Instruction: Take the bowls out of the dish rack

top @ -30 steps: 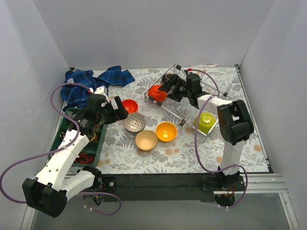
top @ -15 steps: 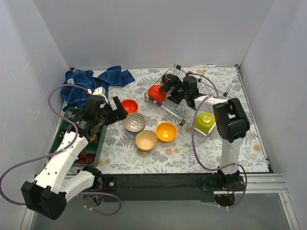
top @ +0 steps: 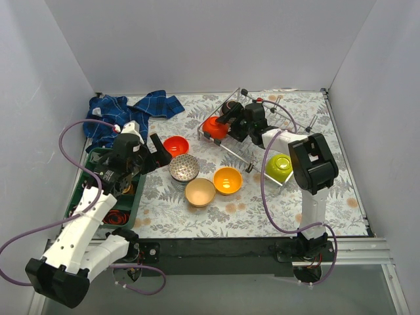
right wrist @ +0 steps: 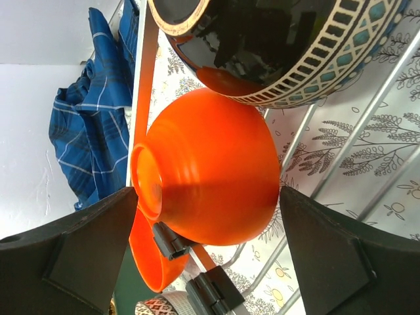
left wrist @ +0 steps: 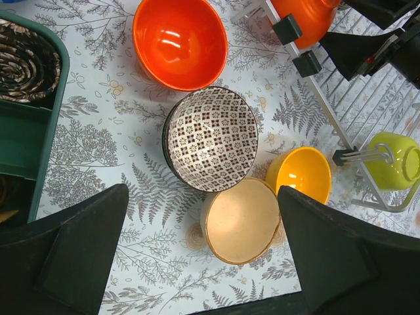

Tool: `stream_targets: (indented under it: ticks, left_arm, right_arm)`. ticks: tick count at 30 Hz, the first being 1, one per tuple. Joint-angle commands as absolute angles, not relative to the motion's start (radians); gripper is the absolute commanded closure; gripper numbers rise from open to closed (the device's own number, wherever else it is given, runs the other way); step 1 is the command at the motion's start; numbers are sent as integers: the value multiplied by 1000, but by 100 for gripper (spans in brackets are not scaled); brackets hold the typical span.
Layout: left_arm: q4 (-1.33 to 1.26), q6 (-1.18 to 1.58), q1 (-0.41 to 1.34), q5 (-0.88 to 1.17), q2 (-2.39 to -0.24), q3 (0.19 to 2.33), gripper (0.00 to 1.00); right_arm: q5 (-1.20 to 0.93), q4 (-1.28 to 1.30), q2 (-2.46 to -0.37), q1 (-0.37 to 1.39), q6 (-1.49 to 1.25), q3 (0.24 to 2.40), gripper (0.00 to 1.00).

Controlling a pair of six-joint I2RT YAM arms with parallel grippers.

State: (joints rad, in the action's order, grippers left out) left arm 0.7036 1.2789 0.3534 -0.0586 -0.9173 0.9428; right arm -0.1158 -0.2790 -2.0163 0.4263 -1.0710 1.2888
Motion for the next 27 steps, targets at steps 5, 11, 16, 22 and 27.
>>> stream_targets:
  ticks: [5,11,16,22,27]
  left_arm:
    - [752,1285,350,-75,-865,966,2]
    - [755,1295,350,-81,-821,962,2]
    - [746,1313,350,-86,-767,920,2]
    - [732,1322,350,-75,-753,888,2]
    - [724,1315,350,-61,-794,902,2]
  right_arm:
    - [-101,-196,-2063,433,-1085,1324,5]
    - [-87,-160,-2057,431,-1097,1328,20]
    - [-83,-150,-2030,431,-1074,1319,27]
    - [-78,-164,-1961,430,-1046,1284,51]
    - [-97,-186,-1899,430,-1008,1259,69]
